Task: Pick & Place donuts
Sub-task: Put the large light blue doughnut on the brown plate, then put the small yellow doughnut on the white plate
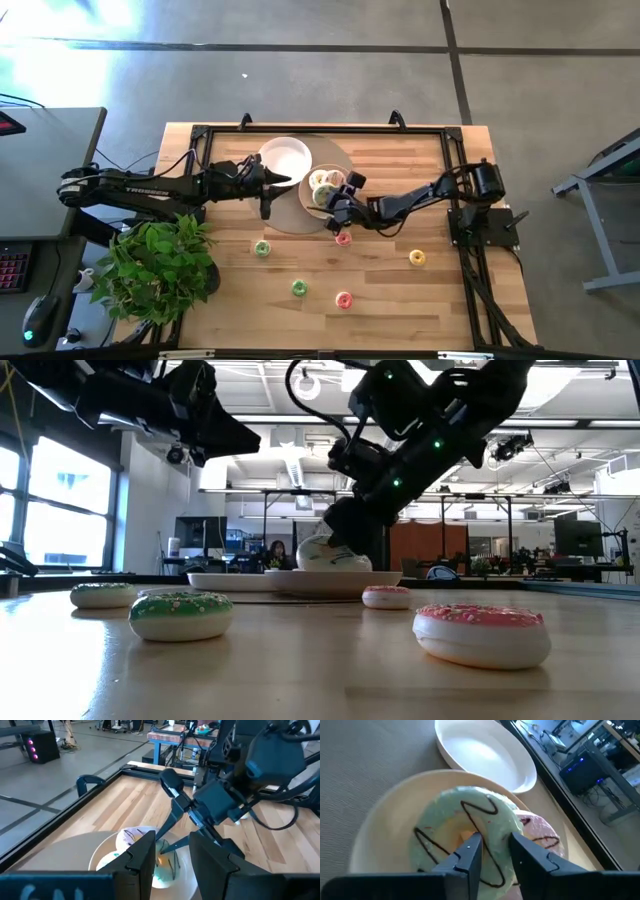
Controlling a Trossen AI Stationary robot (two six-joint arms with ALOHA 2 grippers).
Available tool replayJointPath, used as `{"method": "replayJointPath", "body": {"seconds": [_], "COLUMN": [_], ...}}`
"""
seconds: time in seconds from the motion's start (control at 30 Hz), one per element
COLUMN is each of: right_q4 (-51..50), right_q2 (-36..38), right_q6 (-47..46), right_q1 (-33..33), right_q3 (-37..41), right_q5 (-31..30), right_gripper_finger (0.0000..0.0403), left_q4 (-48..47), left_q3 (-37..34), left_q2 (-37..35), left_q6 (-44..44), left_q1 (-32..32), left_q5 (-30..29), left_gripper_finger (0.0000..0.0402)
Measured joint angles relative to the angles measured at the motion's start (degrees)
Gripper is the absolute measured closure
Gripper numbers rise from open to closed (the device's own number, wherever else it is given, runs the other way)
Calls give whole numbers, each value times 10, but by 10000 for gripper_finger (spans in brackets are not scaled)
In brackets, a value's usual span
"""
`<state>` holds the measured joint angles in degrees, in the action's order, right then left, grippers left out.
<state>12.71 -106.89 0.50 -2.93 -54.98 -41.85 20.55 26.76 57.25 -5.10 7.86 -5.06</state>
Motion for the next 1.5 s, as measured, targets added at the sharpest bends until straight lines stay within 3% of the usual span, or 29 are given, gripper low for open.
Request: {"method": "replayJointPath", "body": {"seconds": [0.23, 0.47, 0.57, 0.77, 0.9, 1.03, 1.13, 1.4, 1.5], "right_q4": [-23, -214, -353, -572, -719, -821, -830, -740, -698], "right_q2": [4, 4, 7, 8, 16, 52, 91, 193, 216], "right_q6": [9, -47, -107, -231, -290, -410, -498, -715, -758], "right_q1": [-12, -22, -28, -43, -78, -123, -163, -253, -269], "right_q3": [-32, -106, -159, -248, -264, -240, -195, -18, 41], "right_q5": [3, 22, 74, 253, 283, 277, 292, 341, 371], "right_gripper_finger": [280, 277, 276, 277, 277, 277, 277, 277, 277], "left_q4": [-15, -15, -15, -15, -24, -34, -41, -45, -45], "left_q3": [0, 0, 0, 0, 0, 0, 0, -1, 0], "left_q2": [0, 0, 0, 0, 0, 0, 0, 0, 0], "left_q6": [-29, -42, -44, -52, -59, -59, -59, -58, -59], "left_q1": [0, 0, 0, 0, 0, 0, 0, 0, 0], "left_q5": [0, 1, 16, 59, 60, 59, 58, 58, 58], "left_gripper_finger": [283, 283, 283, 283, 283, 283, 283, 283, 283]}}
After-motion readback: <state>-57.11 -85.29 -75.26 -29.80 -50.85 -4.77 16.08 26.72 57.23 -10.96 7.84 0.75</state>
